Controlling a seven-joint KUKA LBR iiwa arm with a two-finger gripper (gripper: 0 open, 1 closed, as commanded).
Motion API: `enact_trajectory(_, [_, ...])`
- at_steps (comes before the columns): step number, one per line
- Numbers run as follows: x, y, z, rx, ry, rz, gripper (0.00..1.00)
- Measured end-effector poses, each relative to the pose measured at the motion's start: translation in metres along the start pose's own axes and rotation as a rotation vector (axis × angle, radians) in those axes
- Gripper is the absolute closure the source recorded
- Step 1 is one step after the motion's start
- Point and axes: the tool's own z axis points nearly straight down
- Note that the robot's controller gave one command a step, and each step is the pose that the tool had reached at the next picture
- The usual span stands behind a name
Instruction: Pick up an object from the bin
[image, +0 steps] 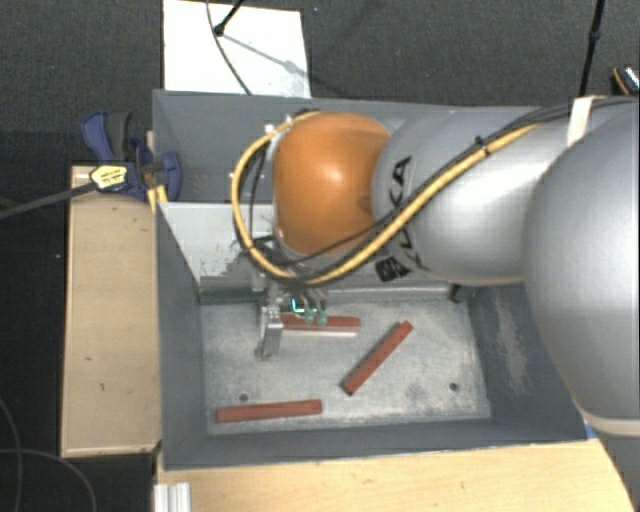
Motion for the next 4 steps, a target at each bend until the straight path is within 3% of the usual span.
enact_trajectory(1, [0.063, 0.010, 0.062, 0.001, -0.002, -0.225, 0.00])
enact_trajectory(2, [0.076, 0.019, 0.114, -0.001, -0.010, -0.236, 0.00])
enact_trajectory(3, [0.077, 0.019, 0.113, -0.001, -0.008, -0.229, 1.00])
enact_trajectory(4, [0.067, 0.008, -0.072, -0.004, -0.017, -0.158, 1.00])
